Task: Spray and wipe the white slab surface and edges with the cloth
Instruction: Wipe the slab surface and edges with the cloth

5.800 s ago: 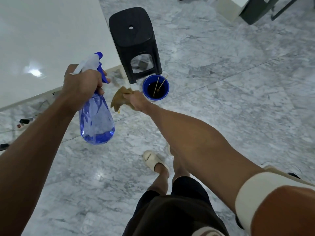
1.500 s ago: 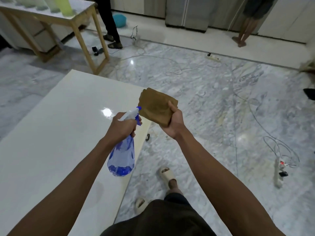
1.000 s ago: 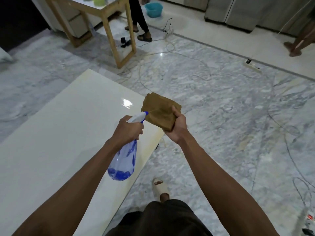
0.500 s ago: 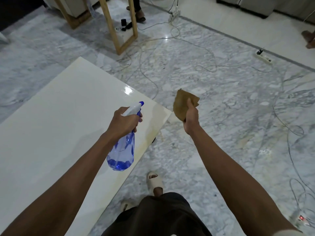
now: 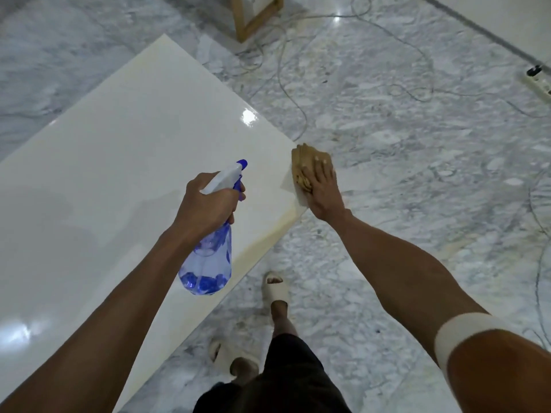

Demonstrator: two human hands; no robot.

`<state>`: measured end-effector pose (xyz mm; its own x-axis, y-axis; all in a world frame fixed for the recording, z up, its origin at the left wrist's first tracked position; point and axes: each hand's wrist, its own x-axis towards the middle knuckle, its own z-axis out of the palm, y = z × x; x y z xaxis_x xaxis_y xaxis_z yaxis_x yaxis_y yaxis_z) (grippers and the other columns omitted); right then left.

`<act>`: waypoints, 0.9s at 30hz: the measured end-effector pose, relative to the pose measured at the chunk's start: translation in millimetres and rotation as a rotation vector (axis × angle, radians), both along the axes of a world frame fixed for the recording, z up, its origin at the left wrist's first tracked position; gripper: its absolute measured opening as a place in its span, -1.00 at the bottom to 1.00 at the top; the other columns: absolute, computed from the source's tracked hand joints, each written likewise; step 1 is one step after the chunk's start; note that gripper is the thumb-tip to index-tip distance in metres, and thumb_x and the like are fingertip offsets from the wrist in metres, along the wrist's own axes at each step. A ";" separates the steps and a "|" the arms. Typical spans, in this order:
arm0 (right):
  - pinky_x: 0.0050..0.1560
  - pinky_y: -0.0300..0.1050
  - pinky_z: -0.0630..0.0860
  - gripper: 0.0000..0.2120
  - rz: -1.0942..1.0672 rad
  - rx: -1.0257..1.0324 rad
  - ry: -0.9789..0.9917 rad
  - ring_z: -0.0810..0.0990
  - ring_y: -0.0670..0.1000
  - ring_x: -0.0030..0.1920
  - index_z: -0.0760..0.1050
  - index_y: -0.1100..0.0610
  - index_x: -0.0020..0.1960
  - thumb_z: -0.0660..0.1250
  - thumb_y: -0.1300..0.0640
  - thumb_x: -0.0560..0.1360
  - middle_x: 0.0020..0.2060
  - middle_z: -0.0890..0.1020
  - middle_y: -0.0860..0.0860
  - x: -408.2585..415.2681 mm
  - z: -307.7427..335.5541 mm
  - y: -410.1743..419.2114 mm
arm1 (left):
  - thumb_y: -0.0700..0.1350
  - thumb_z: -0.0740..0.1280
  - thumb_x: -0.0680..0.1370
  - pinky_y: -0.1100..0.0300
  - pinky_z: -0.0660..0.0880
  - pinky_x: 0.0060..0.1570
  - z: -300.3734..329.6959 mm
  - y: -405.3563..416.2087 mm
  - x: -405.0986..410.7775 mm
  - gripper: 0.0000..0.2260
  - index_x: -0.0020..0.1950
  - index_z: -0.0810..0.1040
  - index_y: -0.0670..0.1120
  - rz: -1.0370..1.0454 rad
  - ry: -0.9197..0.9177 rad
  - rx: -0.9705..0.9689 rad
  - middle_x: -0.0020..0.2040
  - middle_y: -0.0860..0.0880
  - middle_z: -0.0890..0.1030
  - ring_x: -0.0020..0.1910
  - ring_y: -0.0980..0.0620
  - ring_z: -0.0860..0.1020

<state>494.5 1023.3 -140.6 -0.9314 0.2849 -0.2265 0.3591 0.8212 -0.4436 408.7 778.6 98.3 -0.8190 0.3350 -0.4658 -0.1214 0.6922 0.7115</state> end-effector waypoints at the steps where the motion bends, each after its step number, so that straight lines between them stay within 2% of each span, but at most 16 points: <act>1: 0.56 0.25 -0.10 -0.33 -0.015 0.024 0.011 -0.05 0.30 0.60 0.13 0.09 0.61 -0.05 -0.15 0.55 0.60 0.05 0.24 2.4 -2.5 -5.5 | -0.20 0.25 0.55 0.31 0.47 -0.48 -2.6 -5.2 -0.5 -0.81 -0.02 0.62 -0.27 0.017 -0.005 0.001 -0.16 -0.23 0.67 -0.55 0.11 0.51; 7: 0.56 0.22 -0.14 -0.35 -0.048 0.086 0.056 -0.04 0.26 0.60 0.14 0.06 0.61 -0.03 -0.14 0.56 0.60 0.05 0.22 10.7 -3.4 -23.3 | -0.24 0.26 0.52 0.30 0.49 -0.48 -10.2 -43.4 2.8 -0.85 -0.06 0.64 -0.18 0.107 -0.021 0.011 -0.13 -0.07 0.70 -0.56 0.11 0.51; 13: 0.56 0.27 -0.09 -0.36 -0.033 0.105 0.047 -0.04 0.27 0.60 0.13 0.04 0.61 0.00 -0.08 0.55 0.60 0.04 0.22 26.9 -8.9 -66.0 | -0.26 0.26 0.52 0.33 0.47 -0.49 -9.0 -96.7 23.6 -0.83 -0.04 0.64 -0.23 0.168 0.008 0.023 -0.30 0.00 0.61 -0.58 0.13 0.50; 21: 0.55 0.27 -0.14 -0.31 0.020 0.107 0.024 -0.10 0.27 0.60 0.09 0.05 0.62 -0.07 -0.10 0.50 0.61 -0.01 0.22 61.4 -11.7 -165.7 | -0.24 0.25 0.50 0.29 0.48 -0.47 -8.3 -205.4 86.3 -0.82 -0.05 0.63 -0.24 0.235 0.000 0.051 -0.28 -0.03 0.64 -0.55 0.08 0.52; 24: 0.55 0.25 -0.17 -0.30 0.027 0.117 0.038 -0.12 0.27 0.60 0.07 0.03 0.62 -0.08 -0.12 0.50 0.61 -0.03 0.21 71.5 -16.1 -210.2 | -0.23 0.25 0.50 0.27 0.48 -0.46 -8.3 -257.6 115.3 -0.82 -0.05 0.62 -0.26 0.253 0.008 0.061 -0.17 -0.12 0.69 -0.53 0.05 0.52; 27: 0.56 0.23 -0.22 -0.35 -0.005 0.130 0.028 -0.16 0.24 0.61 0.05 0.01 0.63 0.00 -0.08 0.56 0.62 -0.07 0.19 77.1 -18.7 -258.6 | -0.25 0.26 0.48 0.25 0.48 -0.45 -11.0 -316.0 144.2 -0.83 -0.05 0.62 -0.26 0.263 0.017 0.062 -0.11 -0.19 0.70 -0.53 0.05 0.52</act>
